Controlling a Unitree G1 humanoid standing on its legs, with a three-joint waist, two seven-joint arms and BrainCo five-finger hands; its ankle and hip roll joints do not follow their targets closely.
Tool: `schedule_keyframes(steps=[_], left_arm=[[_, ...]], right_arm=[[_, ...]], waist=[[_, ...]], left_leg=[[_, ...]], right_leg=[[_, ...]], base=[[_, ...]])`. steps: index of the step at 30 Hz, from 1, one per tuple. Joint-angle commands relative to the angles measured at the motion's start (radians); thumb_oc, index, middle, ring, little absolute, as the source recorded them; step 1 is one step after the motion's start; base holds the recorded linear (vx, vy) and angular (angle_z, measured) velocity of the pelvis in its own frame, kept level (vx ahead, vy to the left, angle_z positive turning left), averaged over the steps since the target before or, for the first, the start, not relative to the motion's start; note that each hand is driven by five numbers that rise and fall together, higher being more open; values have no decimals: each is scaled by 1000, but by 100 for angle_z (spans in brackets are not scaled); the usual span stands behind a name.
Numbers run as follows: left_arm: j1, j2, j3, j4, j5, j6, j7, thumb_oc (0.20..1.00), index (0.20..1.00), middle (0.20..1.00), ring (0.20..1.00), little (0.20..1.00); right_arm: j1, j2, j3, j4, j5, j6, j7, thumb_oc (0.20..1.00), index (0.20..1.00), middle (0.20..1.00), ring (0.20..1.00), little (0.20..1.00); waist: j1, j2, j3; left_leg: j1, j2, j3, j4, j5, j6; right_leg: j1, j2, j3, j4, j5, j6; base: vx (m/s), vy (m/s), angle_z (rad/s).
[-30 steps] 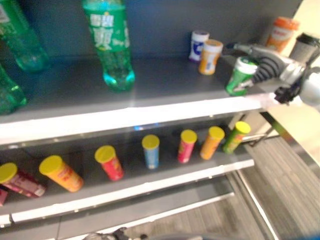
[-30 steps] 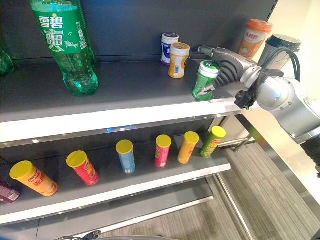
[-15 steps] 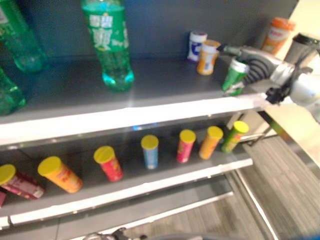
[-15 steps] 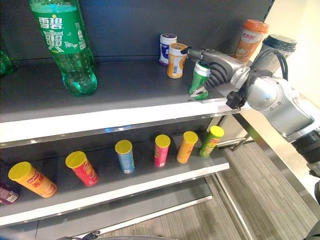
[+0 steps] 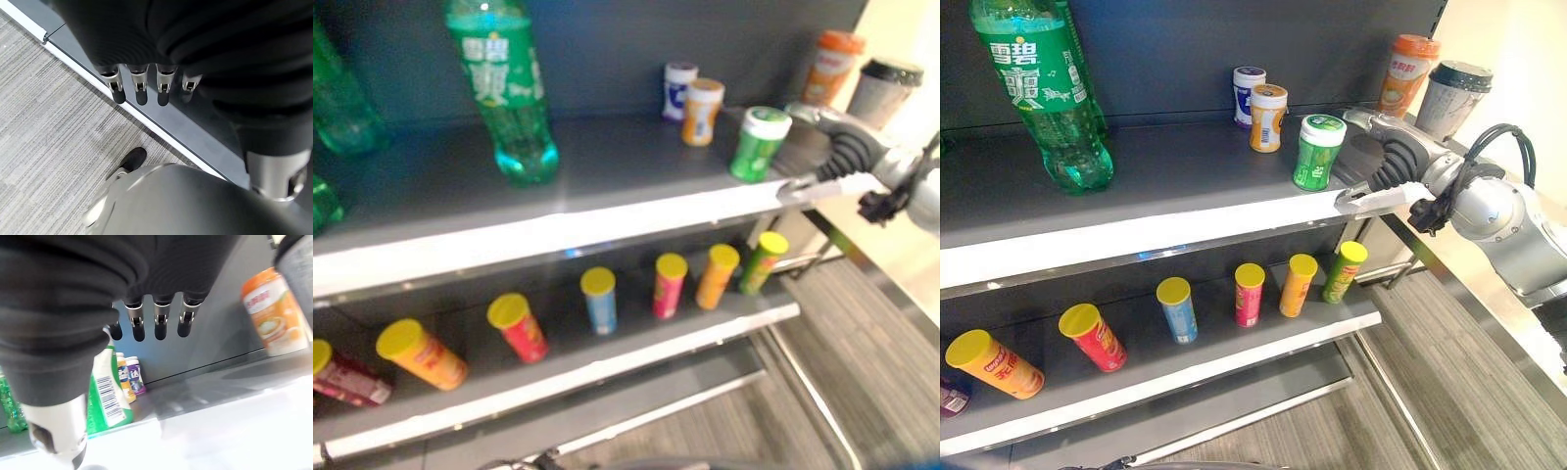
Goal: Put the goods on the table back onto the shelves and tidy them up.
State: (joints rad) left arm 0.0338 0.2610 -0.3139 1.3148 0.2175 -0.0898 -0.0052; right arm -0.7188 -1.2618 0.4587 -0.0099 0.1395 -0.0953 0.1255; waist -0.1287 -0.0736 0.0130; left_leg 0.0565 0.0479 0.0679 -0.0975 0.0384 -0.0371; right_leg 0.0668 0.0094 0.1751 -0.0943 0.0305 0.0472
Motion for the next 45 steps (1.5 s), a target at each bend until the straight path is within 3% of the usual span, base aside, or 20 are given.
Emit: schedule_keyframes(steps=[1, 14, 45], left_arm=[[-8, -11, -44, 56, 16, -11, -17, 1000, 1000, 1000, 1000, 1000], [-16, -9, -38, 58, 8, -11, -18, 1000, 1000, 1000, 1000, 1000], [-21, -19, -40, 36, -3, -19, -10, 1000, 1000, 1000, 1000, 1000]], right_arm=[[14, -17, -42, 21, 53, -6, 1, 1000, 1000, 1000, 1000, 1000], [-27, 6, 34, 9, 26, -3, 31, 1000, 1000, 1000, 1000, 1000], [-91, -6, 61, -64, -9, -5, 37, 1000, 1000, 1000, 1000, 1000]], waist=[[52, -37, -21], [62, -37, -16], [57, -38, -19]], left_leg=[[52, 9, 4, 10, -127, -14], [50, 7, -9, 10, -124, -12], [52, 2, -2, 10, -130, -4]], right_leg=[[-17, -70, -8, 7, -20, 71], [-13, -76, -19, 7, -21, 70], [-20, -81, -13, 7, -12, 72]], base=[[0, 0, 0], [-1, 1, 1], [0, 0, 0]])
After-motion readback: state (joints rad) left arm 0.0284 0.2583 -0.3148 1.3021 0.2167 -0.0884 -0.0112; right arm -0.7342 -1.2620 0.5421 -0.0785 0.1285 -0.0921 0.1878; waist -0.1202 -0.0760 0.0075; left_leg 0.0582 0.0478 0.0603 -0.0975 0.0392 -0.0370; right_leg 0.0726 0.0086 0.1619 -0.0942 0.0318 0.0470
